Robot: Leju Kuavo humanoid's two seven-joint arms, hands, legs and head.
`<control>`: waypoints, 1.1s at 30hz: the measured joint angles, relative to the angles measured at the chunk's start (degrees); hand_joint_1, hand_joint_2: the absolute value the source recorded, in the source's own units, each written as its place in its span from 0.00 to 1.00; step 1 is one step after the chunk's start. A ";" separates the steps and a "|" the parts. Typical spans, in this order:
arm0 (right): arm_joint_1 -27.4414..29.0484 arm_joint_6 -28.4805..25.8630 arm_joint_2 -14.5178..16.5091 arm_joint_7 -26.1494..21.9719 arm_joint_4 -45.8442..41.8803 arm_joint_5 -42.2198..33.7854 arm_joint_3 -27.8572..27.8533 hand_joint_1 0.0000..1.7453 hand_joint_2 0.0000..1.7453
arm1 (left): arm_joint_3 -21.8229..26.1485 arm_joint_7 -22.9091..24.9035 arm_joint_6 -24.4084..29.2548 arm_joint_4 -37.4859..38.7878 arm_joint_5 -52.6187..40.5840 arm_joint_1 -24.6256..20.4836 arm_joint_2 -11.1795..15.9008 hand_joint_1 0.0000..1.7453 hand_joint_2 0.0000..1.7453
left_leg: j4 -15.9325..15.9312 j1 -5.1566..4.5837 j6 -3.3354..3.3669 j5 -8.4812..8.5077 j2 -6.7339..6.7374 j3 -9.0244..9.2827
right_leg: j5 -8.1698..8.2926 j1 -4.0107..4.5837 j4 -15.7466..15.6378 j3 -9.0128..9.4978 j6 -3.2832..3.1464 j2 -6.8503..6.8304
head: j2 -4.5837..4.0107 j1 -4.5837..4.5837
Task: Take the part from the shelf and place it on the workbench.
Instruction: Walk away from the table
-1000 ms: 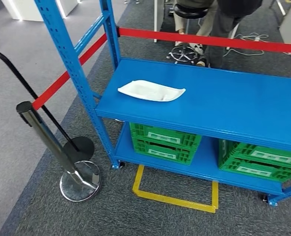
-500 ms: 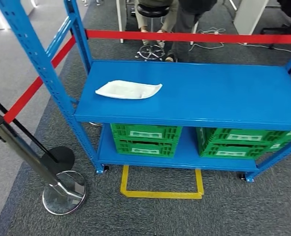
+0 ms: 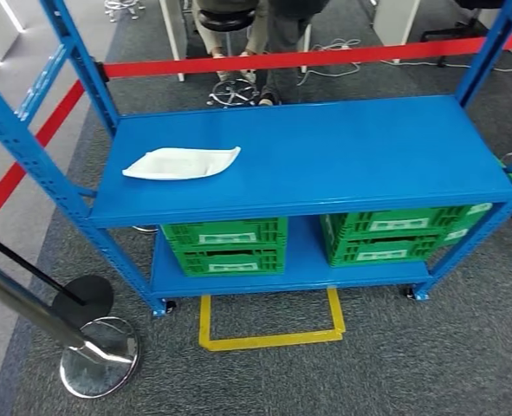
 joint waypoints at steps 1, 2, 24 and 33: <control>-0.04 0.02 0.00 0.04 0.00 0.03 -0.02 0.00 0.00 | 0.01 -0.01 0.01 0.04 -0.01 0.01 0.01 0.00 0.00 | 0.69 0.00 0.00 -0.37 -0.14 -0.31 | 0.01 0.01 0.00 -0.02 -0.03 0.06 | 0.00 0.01; -0.12 0.09 0.00 0.14 0.02 0.14 -0.08 0.00 0.00 | 0.02 -0.01 0.04 0.15 -0.01 0.05 0.05 0.00 0.00 | 2.46 0.01 0.00 -1.23 -0.41 -1.11 | 0.02 0.04 0.00 -0.07 -0.12 0.23 | 0.00 0.01; -1.22 -1.55 -2.63 4.26 10.09 -4.67 4.27 0.00 1.00 | -10.89 5.17 -0.01 1.75 11.63 -1.13 4.53 0.00 0.25 | -4.88 -0.92 3.73 5.72 -0.96 0.36 | -0.72 0.17 -0.07 0.96 1.41 1.23 | 0.00 0.32; -2.11 -2.43 -6.12 3.01 14.11 -13.72 11.76 0.00 0.50 | -21.21 9.58 -1.82 0.55 22.47 0.42 6.19 0.00 0.25 | -5.55 -0.41 2.21 6.36 -0.99 0.44 | -0.76 0.84 0.02 0.84 0.54 1.18 | 0.00 0.36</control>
